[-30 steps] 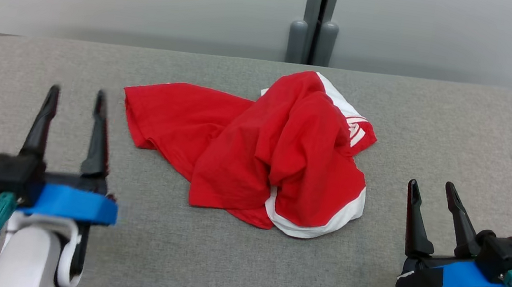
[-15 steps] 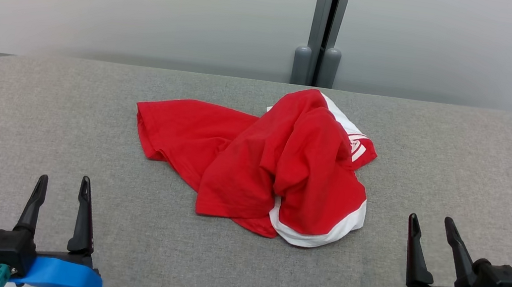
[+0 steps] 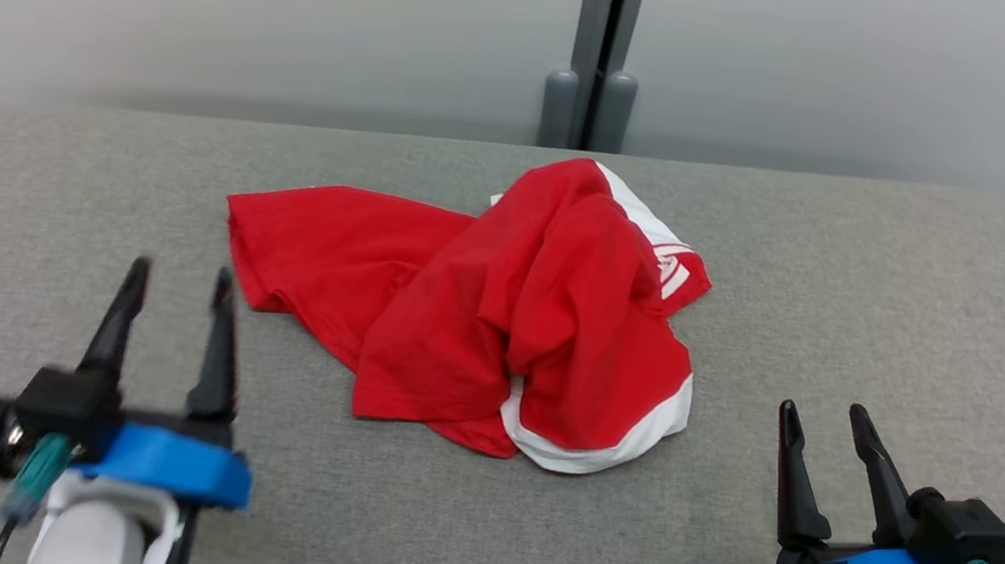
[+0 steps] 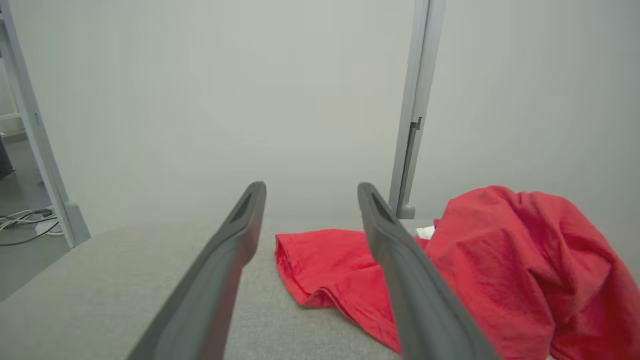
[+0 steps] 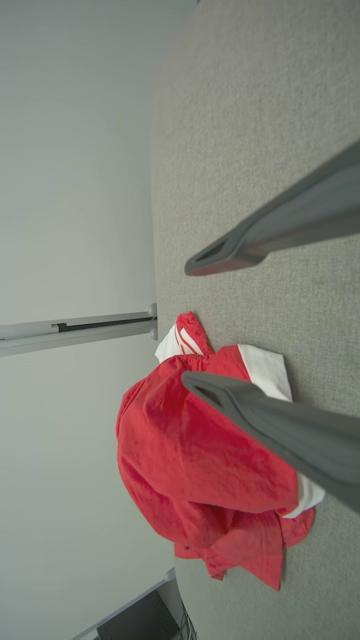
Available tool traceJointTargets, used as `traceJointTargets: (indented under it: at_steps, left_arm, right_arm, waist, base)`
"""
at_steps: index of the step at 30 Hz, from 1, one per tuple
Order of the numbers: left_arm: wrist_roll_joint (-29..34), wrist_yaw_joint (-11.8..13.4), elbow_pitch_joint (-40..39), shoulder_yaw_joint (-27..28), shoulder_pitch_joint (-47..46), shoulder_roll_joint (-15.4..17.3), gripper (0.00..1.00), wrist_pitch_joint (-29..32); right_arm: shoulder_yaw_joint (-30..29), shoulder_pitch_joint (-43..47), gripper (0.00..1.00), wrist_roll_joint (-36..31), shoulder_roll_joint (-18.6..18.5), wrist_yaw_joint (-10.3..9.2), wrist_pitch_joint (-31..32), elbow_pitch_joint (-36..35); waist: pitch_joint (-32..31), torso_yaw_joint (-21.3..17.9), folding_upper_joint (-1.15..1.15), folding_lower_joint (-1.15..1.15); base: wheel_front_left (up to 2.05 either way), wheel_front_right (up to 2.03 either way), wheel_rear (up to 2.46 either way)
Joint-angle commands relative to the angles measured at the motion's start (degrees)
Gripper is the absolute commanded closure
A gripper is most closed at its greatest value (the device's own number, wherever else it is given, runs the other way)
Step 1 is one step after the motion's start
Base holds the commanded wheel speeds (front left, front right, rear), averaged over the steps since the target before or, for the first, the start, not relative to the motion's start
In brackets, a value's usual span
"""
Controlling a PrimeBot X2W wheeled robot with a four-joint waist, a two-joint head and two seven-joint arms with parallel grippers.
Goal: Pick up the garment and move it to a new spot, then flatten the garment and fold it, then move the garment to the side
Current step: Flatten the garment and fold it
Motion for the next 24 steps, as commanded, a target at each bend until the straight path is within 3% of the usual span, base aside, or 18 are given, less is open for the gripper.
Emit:
traceJointTargets:
  at_steps: [1, 7, 17, 24]
  left_arm:
    - [0.48, -0.43, 0.25, -1.46, -2.91, -0.16, 0.0, -0.17]
    - [0.42, -1.19, 4.57, -10.36, -15.54, -0.53, 0.0, -0.16]
    - [-4.95, -1.16, 22.04, -29.49, -32.73, 0.89, 0.0, 2.02]
    - [-9.49, -1.13, 32.13, -34.21, -36.17, 1.91, 0.0, 5.76]
  right_arm:
    - [0.26, -0.78, 0.0, 0.13, -0.15, 0.03, -0.2, 0.04]
    - [0.44, -0.89, 0.0, 0.53, -0.16, 0.03, -0.21, -0.49]
    - [0.62, -2.22, 0.0, 1.88, -0.13, 0.03, -0.21, -0.72]
    - [0.05, -2.78, 0.0, 2.3, -0.14, 0.03, -0.21, -1.28]
  waist:
    - [0.3, -0.61, -0.01, -0.01]
    - [1.4, -2.7, -0.01, -0.01]
    - [4.34, -7.27, -0.01, -0.01]
    - [6.51, -9.12, -0.01, -0.01]
  base:
    - [0.0, 0.0, 0.0]
    - [0.0, 0.0, 0.0]
    - [0.0, 0.0, 0.0]
    - [0.0, 0.0, 0.0]
